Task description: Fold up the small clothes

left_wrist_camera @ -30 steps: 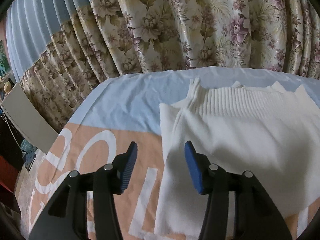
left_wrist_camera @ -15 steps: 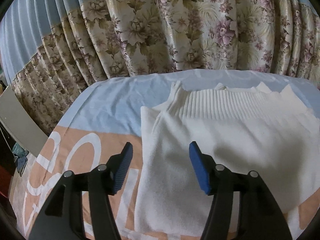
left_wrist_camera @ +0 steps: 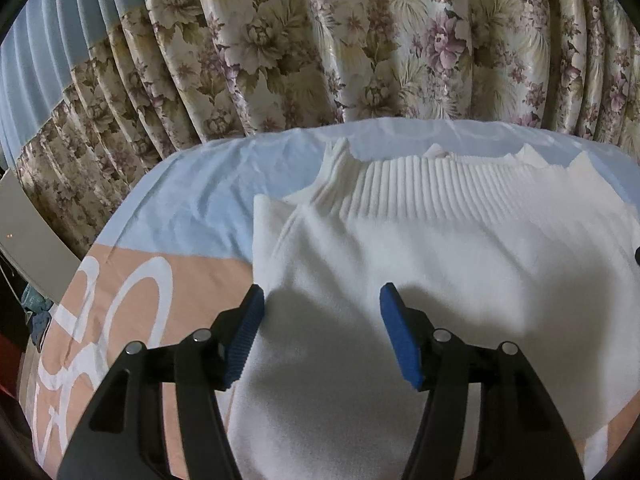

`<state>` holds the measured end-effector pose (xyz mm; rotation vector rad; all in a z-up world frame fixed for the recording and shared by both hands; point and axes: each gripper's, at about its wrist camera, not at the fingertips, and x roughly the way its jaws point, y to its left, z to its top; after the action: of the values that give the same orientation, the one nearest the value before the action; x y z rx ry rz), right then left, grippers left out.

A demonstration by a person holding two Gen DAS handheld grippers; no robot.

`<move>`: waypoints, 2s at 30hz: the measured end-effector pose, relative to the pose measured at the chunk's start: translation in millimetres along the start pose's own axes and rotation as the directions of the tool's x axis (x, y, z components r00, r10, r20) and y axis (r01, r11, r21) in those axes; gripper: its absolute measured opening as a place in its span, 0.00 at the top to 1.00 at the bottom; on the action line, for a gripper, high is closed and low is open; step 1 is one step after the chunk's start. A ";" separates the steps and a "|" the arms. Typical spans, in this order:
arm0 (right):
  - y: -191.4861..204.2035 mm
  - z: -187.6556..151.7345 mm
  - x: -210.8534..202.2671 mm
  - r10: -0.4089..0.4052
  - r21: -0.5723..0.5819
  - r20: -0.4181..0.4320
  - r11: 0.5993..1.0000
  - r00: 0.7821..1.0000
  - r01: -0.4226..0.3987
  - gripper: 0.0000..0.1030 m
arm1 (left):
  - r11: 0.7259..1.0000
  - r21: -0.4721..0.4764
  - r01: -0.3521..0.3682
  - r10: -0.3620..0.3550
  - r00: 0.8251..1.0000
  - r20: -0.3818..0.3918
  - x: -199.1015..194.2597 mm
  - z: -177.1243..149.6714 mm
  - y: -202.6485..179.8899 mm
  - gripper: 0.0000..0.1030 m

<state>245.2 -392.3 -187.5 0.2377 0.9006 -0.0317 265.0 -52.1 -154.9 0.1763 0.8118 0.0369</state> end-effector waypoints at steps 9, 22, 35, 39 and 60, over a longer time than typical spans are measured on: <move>0.0 -0.2 1.2 0.072 0.026 -0.012 0.997 0.997 -0.071 0.44 | 1.000 0.000 0.002 -0.002 1.000 0.000 2.4 -3.9 -1.5 0.38; 23.5 4.4 -7.8 0.036 -0.030 -0.003 0.999 0.999 -0.036 0.80 | 0.981 0.071 0.178 -0.181 0.983 0.034 -61.1 -30.9 -53.0 0.36; 65.7 12.5 -40.9 -0.131 -0.185 0.113 0.971 0.985 0.151 0.81 | 0.981 0.018 0.194 -0.194 0.981 -0.008 -61.4 -49.1 -83.2 0.36; 71.3 14.3 -50.2 -0.132 -0.196 0.121 0.968 0.984 0.154 0.81 | 0.981 0.039 0.190 -0.189 0.982 -0.022 -50.9 -49.0 -89.8 0.35; 162.7 44.6 -77.6 -0.041 -0.221 0.108 0.973 0.993 0.064 0.81 | 0.976 -0.102 0.192 -0.186 0.981 0.061 -59.2 -10.9 5.9 0.28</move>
<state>252.0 -249.3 -69.2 0.0012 0.7999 0.0083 216.5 -50.7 -118.7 -0.0024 0.7707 -0.1030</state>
